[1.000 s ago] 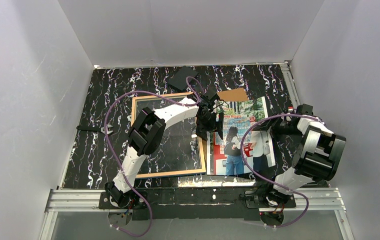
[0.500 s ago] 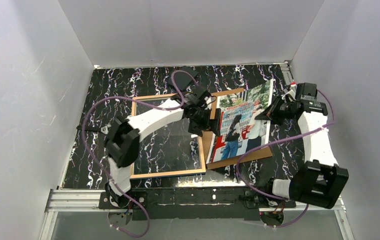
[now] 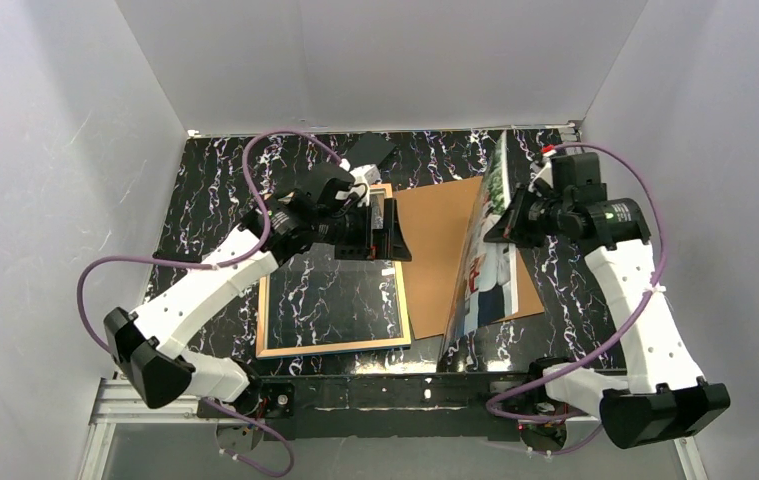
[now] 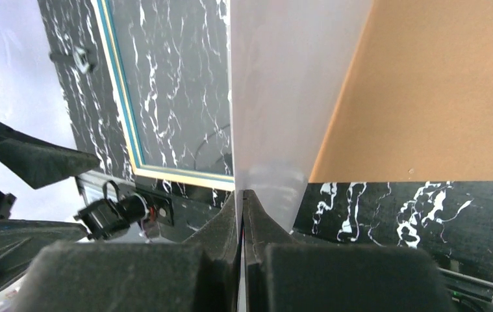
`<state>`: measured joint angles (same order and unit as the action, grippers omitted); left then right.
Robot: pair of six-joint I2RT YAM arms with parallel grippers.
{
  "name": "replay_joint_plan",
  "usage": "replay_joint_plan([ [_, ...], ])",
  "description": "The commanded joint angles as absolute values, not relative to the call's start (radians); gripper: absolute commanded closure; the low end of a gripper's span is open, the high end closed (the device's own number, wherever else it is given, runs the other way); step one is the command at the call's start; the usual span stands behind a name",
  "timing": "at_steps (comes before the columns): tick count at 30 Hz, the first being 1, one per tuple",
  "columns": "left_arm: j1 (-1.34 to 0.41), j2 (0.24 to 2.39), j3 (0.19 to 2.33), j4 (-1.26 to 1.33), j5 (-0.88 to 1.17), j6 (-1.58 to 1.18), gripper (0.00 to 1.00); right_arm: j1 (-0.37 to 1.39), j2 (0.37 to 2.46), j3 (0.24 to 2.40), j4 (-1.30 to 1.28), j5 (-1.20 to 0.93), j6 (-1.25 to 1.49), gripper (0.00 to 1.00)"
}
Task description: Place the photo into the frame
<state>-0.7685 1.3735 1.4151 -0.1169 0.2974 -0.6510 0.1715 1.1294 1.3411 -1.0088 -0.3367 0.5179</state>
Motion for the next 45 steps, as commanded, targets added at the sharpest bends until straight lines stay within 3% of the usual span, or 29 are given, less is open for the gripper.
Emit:
replay_joint_plan([
  [1, -0.775, 1.302, 1.389, -0.186, 0.329, -0.67, 0.04, 0.335, 1.128, 1.389, -1.056, -0.201, 0.581, 0.96],
  [10, -0.76, 1.272, 1.464, -0.47, 0.103, -0.781, 0.03, 0.663, 1.21, 1.343, -1.039, 0.119, 0.686, 0.91],
  [14, -0.71, 1.207, 1.363, -0.489, 0.064, -0.835, 0.03, 0.741, 1.263, 1.332, -0.954, 0.106, 0.722, 0.76],
  [22, -0.56, 1.138, 1.085, -0.25, 0.281, -0.926, 0.02, 0.835, 1.399, 1.346, -0.818, -0.008, 0.743, 0.41],
  [30, -0.473, 1.057, 0.71, 0.428, 0.39, -1.07, 0.02, 0.847, 1.438, 1.279, -0.705, -0.103, 0.782, 0.38],
  [42, -0.471, 1.221, 0.829, 0.311, 0.466, -0.94, 0.02, 0.861, 1.494, 1.279, -0.684, -0.111, 0.775, 0.37],
  [45, -0.471, 1.247, 0.861, 0.175, 0.439, -0.879, 0.02, 0.857, 1.491, 1.28, -0.721, -0.052, 0.753, 0.28],
])
